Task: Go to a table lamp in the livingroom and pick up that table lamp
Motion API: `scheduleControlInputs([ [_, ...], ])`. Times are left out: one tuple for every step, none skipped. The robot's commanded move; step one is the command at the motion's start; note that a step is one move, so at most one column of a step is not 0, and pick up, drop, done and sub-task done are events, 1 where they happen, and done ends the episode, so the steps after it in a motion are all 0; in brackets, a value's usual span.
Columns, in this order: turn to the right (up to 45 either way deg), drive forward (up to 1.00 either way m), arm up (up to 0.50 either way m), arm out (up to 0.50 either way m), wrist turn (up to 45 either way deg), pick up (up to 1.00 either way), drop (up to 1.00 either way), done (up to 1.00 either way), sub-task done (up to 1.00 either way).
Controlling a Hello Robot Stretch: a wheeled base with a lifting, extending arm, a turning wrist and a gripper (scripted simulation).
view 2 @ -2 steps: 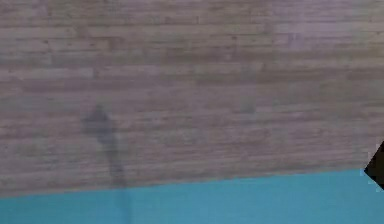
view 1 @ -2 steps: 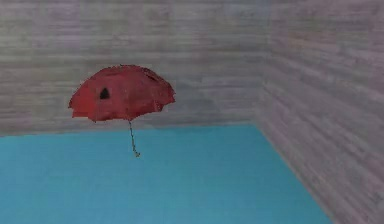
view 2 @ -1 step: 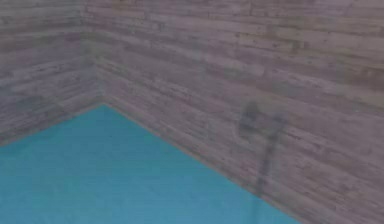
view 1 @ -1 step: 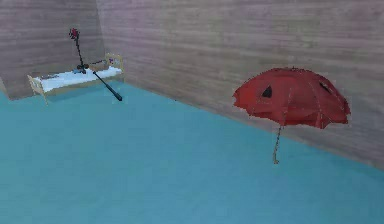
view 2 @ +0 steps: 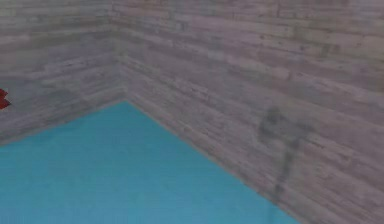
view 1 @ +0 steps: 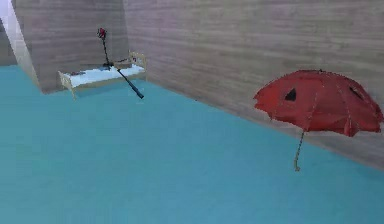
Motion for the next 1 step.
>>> scheduleControlInputs([
  [0.0, 0.50, 0.00, 0.00, 0.0, 0.00, 0.00, 0.00, 0.00],
])
